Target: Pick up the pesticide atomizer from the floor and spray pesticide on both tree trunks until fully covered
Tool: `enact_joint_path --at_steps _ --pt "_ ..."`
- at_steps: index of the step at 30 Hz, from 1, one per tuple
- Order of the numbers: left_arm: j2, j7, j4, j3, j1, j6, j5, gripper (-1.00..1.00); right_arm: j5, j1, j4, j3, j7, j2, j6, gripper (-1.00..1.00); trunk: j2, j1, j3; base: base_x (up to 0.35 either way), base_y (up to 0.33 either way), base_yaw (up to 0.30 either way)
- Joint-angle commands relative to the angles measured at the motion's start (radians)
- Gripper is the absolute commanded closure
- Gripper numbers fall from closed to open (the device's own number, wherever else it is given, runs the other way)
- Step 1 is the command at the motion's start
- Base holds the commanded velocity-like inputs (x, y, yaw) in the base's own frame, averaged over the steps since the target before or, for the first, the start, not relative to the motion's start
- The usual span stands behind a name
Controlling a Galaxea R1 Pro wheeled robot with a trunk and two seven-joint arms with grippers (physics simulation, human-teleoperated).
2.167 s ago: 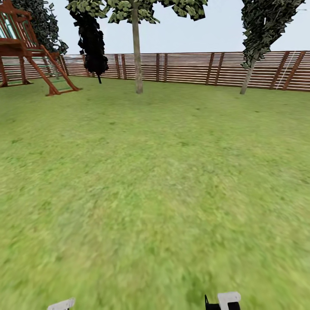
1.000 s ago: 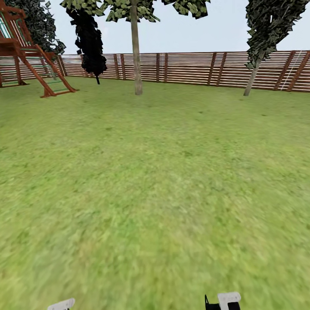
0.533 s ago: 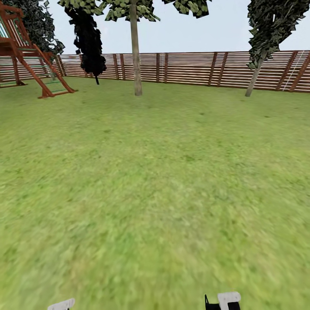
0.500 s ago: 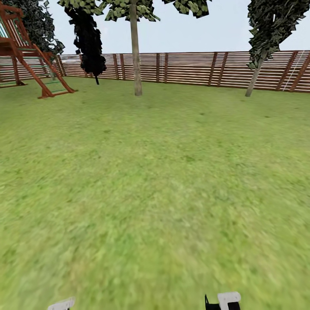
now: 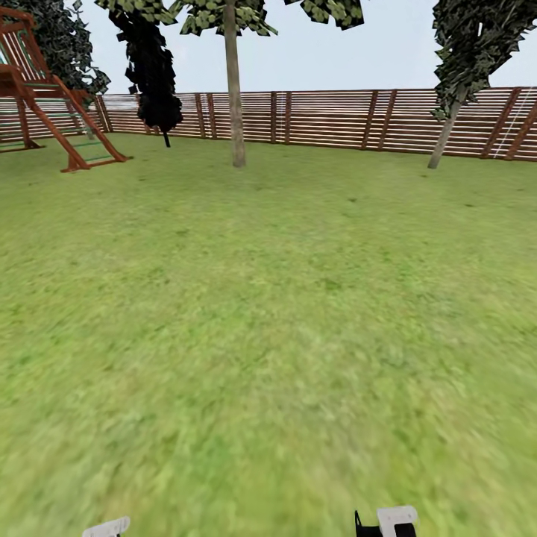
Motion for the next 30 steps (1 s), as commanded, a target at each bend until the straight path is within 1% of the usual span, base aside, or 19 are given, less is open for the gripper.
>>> enact_joint_path --at_steps 1,30 --pt "0.000 0.002 0.000 -0.008 -0.001 -0.003 0.007 1.00 -0.008 0.000 0.000 0.009 -0.003 0.000 -0.002 -1.00 0.000 0.000 -0.001 0.339 0.000 0.000" --pt "0.003 0.002 0.000 -0.008 -0.001 -0.003 0.006 1.00 -0.008 0.000 0.000 0.009 -0.003 0.000 -0.002 -1.00 0.000 0.000 -0.001 0.339 0.000 0.000"
